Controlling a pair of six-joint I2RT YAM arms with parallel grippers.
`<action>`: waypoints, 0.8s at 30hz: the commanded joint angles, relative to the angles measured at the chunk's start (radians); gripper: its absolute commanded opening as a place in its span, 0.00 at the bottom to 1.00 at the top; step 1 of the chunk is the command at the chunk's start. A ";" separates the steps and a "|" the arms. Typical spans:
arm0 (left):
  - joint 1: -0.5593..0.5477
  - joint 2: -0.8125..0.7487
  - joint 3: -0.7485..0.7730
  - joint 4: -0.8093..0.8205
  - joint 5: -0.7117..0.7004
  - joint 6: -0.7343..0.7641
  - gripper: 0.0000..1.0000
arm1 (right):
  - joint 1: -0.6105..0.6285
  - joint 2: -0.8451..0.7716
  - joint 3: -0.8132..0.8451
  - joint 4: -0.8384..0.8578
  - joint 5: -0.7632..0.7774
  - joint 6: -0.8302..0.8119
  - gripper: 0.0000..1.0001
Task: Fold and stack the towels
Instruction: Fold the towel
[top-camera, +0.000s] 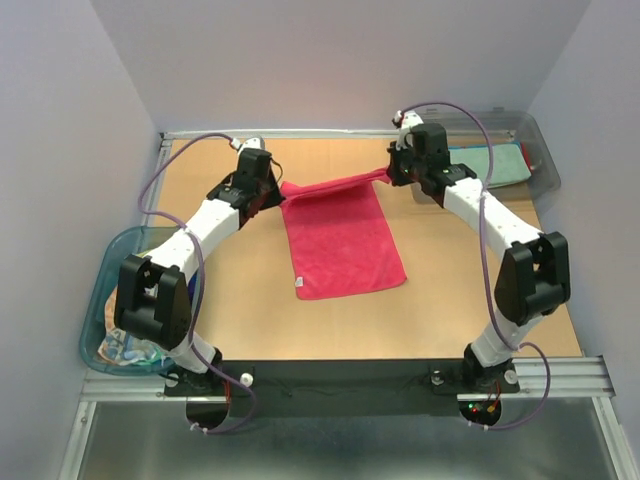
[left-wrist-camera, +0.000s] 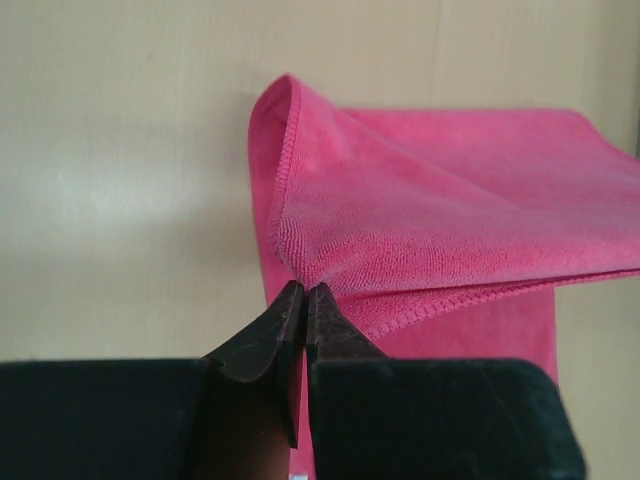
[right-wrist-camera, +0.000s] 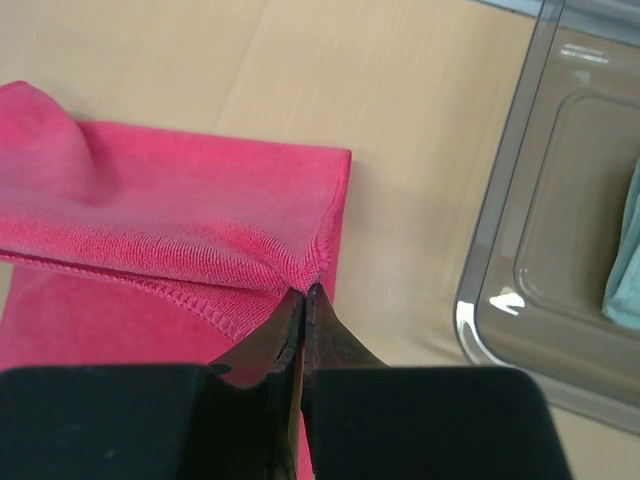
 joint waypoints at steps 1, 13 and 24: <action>-0.028 -0.076 -0.114 -0.053 -0.028 -0.067 0.00 | -0.021 -0.079 -0.098 -0.039 0.009 0.060 0.01; -0.131 -0.175 -0.363 -0.018 -0.053 -0.201 0.00 | -0.021 -0.124 -0.279 -0.151 -0.056 0.143 0.01; -0.163 -0.209 -0.310 -0.087 -0.074 -0.214 0.00 | -0.021 -0.139 -0.234 -0.200 -0.030 0.148 0.01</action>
